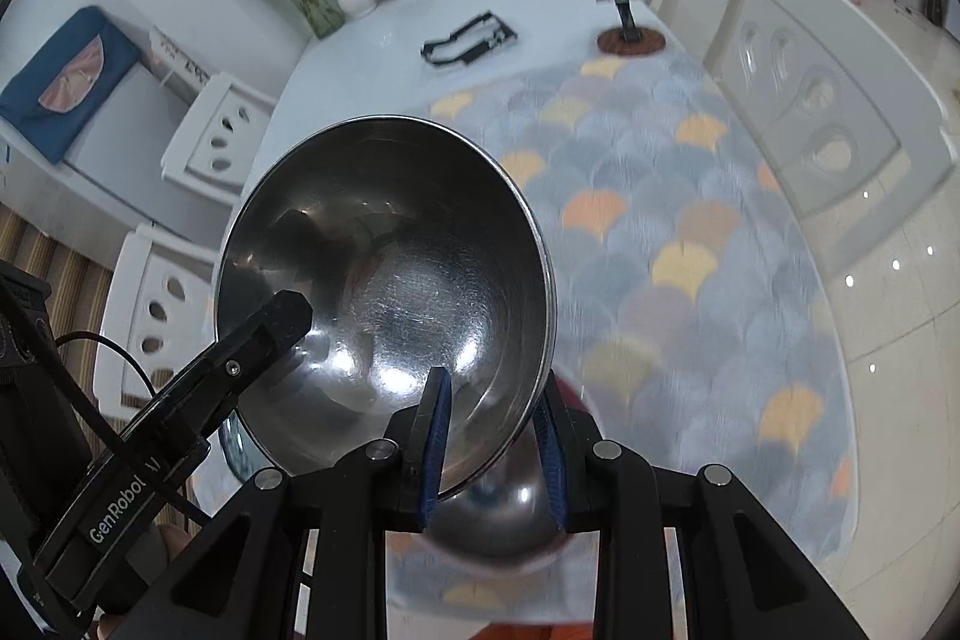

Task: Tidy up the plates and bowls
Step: 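Lift the blue bowl with both grippers and carry it to the nested bowls, then lower the blue bowl into the red bowl and open both grippers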

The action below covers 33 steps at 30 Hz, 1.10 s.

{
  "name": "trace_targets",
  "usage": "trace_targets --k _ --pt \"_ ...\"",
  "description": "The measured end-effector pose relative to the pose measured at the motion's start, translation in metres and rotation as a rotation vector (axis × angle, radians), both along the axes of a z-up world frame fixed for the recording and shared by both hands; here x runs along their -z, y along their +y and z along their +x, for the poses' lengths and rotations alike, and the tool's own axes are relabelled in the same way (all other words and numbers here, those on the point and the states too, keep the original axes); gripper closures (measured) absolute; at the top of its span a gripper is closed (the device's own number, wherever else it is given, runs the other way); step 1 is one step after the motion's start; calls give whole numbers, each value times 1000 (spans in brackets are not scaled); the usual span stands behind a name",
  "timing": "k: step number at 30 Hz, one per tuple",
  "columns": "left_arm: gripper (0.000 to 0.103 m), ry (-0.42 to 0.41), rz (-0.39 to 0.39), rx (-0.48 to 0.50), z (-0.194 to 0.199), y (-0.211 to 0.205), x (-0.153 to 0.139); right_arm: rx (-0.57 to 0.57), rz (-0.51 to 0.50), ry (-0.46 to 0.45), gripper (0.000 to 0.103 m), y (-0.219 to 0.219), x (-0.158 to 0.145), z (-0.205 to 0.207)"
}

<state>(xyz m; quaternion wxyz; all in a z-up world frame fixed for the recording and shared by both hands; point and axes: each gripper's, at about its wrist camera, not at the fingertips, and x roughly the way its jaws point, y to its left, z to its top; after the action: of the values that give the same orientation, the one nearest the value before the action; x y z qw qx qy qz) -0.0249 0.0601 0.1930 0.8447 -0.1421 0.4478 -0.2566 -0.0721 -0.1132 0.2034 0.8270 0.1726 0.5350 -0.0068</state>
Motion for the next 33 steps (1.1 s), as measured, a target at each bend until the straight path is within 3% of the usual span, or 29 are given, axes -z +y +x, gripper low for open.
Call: trace_targets --k 13,26,33 --pt "83 78 20 8 -49 2 40 3 -8 101 75 3 32 -44" --pt "84 132 64 -13 -58 3 73 -23 -16 168 74 9 70 -48" --pt "84 146 71 -14 -55 3 82 -29 -47 172 74 13 76 -46"
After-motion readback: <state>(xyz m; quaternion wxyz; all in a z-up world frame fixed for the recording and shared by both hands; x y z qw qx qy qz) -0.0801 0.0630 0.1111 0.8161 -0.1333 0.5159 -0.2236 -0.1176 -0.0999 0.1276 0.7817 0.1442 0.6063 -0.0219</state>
